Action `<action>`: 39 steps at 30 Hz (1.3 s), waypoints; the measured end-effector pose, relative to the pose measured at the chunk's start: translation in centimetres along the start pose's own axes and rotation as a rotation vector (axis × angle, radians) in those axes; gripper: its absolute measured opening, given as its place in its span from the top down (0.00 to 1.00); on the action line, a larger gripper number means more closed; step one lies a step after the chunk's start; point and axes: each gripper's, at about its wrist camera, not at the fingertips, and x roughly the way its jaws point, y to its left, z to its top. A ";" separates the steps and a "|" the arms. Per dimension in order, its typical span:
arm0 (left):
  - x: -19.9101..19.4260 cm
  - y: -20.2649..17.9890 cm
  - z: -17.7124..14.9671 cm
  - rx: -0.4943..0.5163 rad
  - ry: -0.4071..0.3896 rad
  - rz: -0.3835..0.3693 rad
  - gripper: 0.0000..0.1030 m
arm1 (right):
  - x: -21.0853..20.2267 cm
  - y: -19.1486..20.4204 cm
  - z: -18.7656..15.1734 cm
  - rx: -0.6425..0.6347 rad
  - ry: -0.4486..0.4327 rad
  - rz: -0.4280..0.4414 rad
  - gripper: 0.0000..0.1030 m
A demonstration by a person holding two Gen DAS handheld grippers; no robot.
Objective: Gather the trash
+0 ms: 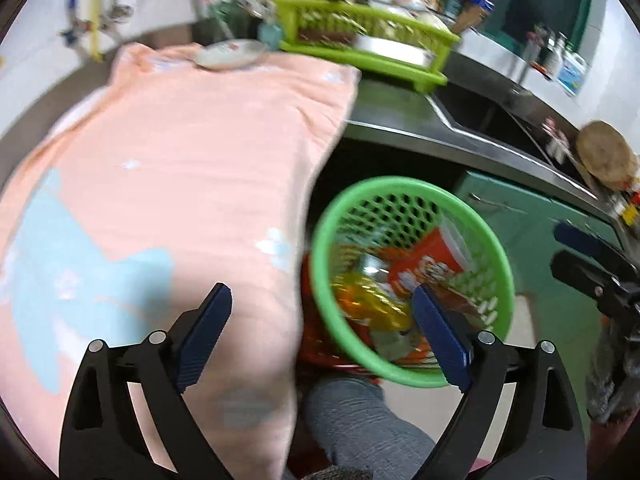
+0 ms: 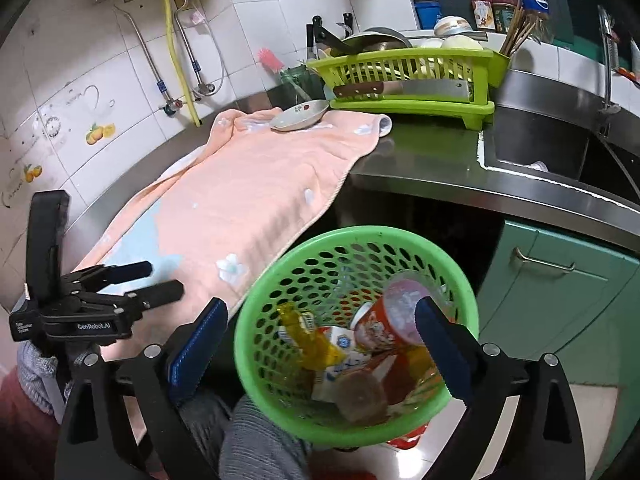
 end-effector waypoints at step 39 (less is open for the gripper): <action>-10.4 4.8 -3.9 -0.172 -0.233 0.228 0.06 | -3.1 8.5 -2.4 -0.016 -0.084 -0.138 0.07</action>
